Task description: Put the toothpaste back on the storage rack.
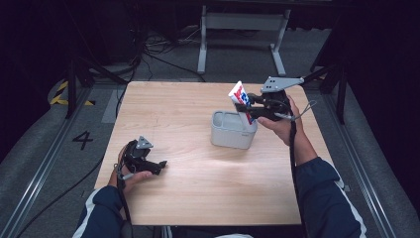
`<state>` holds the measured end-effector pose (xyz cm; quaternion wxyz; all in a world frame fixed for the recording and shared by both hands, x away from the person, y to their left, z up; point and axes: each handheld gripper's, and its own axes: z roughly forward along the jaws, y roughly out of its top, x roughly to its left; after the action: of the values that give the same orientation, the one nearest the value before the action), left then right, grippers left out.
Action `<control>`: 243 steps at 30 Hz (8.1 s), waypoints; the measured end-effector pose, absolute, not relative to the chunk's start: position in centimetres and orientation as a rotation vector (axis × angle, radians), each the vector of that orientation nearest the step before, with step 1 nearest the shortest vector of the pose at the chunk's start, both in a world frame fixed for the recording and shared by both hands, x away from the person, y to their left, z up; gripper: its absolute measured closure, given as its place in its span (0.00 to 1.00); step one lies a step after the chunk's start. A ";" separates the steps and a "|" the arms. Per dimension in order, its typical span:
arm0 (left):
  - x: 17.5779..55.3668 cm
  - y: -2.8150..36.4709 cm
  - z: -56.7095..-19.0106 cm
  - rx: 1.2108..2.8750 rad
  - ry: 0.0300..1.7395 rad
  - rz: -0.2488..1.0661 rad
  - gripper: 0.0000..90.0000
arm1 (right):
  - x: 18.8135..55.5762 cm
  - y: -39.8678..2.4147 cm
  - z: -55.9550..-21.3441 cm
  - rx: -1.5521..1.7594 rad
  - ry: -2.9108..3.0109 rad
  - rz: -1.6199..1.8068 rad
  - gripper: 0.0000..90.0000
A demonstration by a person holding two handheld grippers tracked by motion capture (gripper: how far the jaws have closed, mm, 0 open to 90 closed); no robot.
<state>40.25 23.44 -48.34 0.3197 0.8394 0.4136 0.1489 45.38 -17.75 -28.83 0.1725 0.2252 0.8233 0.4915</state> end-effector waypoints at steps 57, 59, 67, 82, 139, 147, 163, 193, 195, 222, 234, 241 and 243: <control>40.3 23.4 -48.3 2.204 1.087 0.390 0.00 | 49.6 -15.4 -33.1 0.670 2.351 1.411 0.72; 40.3 23.4 -48.3 2.204 1.087 0.390 0.00 | 49.6 -15.6 -33.4 0.668 2.354 1.407 0.72; 40.3 23.4 -48.3 2.204 1.087 0.390 0.00 | 49.6 -16.0 -34.4 0.672 2.368 1.402 0.72; 40.3 23.4 -48.3 2.205 1.087 0.390 0.00 | 49.2 -16.9 -35.9 0.686 2.392 1.372 0.71; 40.4 23.4 -48.3 2.206 1.080 0.406 0.00 | 47.3 -18.6 -37.5 0.726 2.414 1.224 0.53; 40.4 23.5 -48.3 2.207 1.080 0.406 0.00 | 46.6 -19.3 -36.8 0.729 2.396 1.184 0.46; 40.4 23.5 -48.3 2.209 1.076 0.408 0.00 | 44.3 -22.0 -36.0 0.684 2.378 1.086 0.41; 40.4 23.5 -48.3 2.209 1.076 0.408 0.00 | 40.0 -29.9 -39.8 0.751 2.383 0.915 0.36; 40.4 23.5 -48.3 2.209 1.077 0.408 0.00 | 39.7 -30.4 -40.3 0.757 2.388 0.915 0.36; 40.3 23.4 -48.3 2.202 1.092 0.393 0.00 | 35.2 -38.9 -48.5 1.133 2.340 1.026 0.25; 40.2 23.4 -48.3 2.205 1.093 0.396 0.00 | 34.8 -39.7 -48.7 1.148 2.317 1.036 0.23; 40.2 23.5 -48.3 2.210 1.086 0.406 0.00 | 35.1 -39.7 -48.7 1.154 2.317 1.025 0.18; 40.2 23.4 -48.3 2.209 1.087 0.405 0.00 | 35.1 -39.7 -48.7 1.155 2.316 1.024 0.18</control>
<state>40.23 23.45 -48.32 0.3179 0.8394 0.4131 0.1538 35.09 -39.70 -48.70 0.1781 0.4084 0.8188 0.3620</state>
